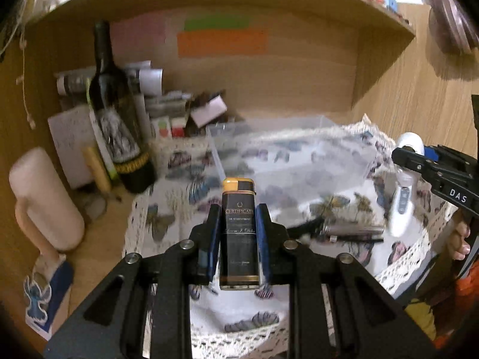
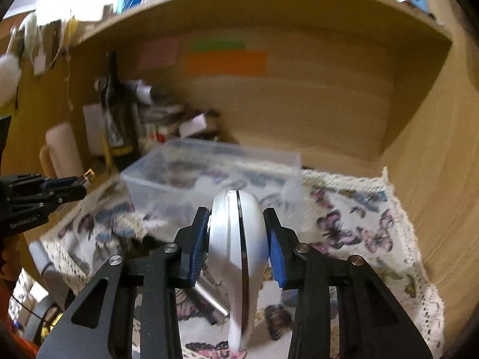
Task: Organize rigid objects
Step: 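Carry the bottle into the clear box and open the left tool while the right tool drops the cutter in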
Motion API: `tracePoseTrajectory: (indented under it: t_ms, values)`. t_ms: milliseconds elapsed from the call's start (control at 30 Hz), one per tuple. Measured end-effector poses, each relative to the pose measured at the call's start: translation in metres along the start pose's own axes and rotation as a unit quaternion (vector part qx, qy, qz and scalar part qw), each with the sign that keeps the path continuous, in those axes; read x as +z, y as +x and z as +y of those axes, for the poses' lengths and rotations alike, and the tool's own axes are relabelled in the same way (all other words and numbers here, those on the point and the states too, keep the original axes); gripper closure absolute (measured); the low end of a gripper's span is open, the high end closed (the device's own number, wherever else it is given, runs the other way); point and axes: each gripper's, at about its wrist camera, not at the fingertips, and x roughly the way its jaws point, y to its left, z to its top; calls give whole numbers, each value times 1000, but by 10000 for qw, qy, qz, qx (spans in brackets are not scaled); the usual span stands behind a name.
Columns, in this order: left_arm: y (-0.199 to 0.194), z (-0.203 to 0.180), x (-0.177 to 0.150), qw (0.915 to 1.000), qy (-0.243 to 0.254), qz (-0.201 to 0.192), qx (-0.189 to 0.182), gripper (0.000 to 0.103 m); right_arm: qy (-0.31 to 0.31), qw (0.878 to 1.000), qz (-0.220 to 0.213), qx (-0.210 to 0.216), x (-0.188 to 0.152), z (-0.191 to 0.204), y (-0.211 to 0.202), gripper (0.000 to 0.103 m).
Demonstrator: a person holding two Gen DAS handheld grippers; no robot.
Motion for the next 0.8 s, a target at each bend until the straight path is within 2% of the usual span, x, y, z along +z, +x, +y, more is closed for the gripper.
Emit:
tracePoseTrajectory:
  t_ms: [233, 367, 533, 700, 800]
  values:
    - [2, -2, 32, 9996, -3, -257, -78, 80, 125, 9986, -494, -131, 27, -15, -14, 69]
    - [9, 2, 51, 9994, -94, -289, -165, 80, 121, 9969, -740, -233, 51, -24, -12, 69]
    - [25, 8, 71, 9994, -164, -281, -99, 80, 106, 9953, -921, -275, 76, -31, -3, 69]
    - [56, 10, 84, 9998, -172, -25, -120, 80, -82, 9965, -762, -342, 88, -34, 27, 69]
    - [77, 9, 87, 9996, -119, 208, -161, 80, -156, 9987, -455, -182, 86, -31, 51, 69]
